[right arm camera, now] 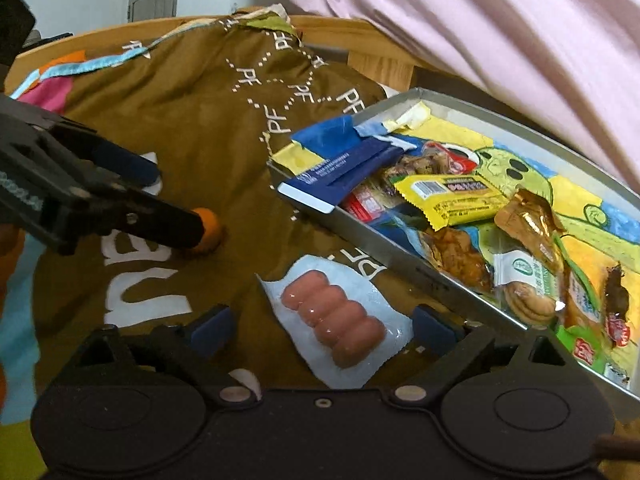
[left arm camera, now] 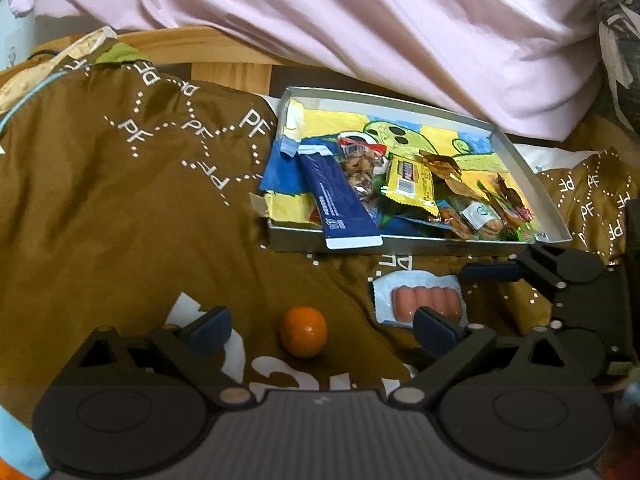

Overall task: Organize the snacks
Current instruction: 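Grasp orange ball snack with left tool while right tool grasps sausage pack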

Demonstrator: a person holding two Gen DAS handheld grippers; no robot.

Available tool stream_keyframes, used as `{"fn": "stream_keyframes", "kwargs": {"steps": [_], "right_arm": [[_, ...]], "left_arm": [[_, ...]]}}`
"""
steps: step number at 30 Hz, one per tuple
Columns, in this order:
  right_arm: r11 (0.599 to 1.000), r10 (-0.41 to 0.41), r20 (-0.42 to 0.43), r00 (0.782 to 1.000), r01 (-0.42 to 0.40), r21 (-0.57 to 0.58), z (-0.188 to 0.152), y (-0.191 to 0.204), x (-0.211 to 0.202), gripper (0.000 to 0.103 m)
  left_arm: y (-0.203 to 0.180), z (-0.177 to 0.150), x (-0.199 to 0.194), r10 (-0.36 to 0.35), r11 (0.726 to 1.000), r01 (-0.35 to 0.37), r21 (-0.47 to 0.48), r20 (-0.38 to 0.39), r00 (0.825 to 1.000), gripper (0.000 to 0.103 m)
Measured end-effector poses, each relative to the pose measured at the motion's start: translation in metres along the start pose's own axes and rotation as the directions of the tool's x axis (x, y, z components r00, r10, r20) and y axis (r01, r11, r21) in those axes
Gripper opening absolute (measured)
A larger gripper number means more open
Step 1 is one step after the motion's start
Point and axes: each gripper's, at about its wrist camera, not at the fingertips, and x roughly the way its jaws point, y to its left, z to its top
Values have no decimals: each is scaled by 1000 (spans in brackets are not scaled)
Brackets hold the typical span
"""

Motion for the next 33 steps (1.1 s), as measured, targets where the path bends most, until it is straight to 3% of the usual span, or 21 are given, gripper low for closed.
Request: {"fn": "stream_keyframes", "kwargs": {"steps": [5, 10, 15, 17, 19, 21, 23, 29, 33], "right_arm": [[998, 42, -37, 998, -40, 40, -4, -7, 11, 96], [997, 61, -62, 996, -59, 40, -1, -3, 9, 79], [996, 68, -92, 993, -63, 62, 1, 0, -2, 54], [997, 70, -113, 991, -65, 49, 2, 4, -8, 51], [998, 66, -116, 991, -64, 25, 1, 8, -13, 53], [999, 48, -109, 993, -48, 4, -1, 11, -15, 69], [999, 36, -96, 995, -37, -2, -1, 10, -14, 75], [1000, 9, -51, 999, -8, 16, -1, 7, -1, 80], [997, 21, -32, 999, -19, 73, -1, 4, 9, 80]], "left_arm": [[1, -1, 3, -12, 1000, 12, -4, -8, 1000, 96], [-1, -2, 5, 20, 1000, -19, 14, -22, 1000, 90], [4, 0, 0, 20, 1000, -20, -21, -18, 1000, 86], [5, 1, -1, 19, 1000, -19, -21, -16, 1000, 83], [4, 0, 1, 16, 1000, -16, -9, -22, 1000, 78], [2, -2, 3, 13, 1000, -13, 9, -25, 1000, 76], [1, -2, 4, 6, 1000, -5, 25, -18, 1000, 76], [0, -1, 11, -15, 999, 15, 38, -17, 1000, 75], [7, 2, 17, -41, 999, 39, -30, -48, 998, 69]]}}
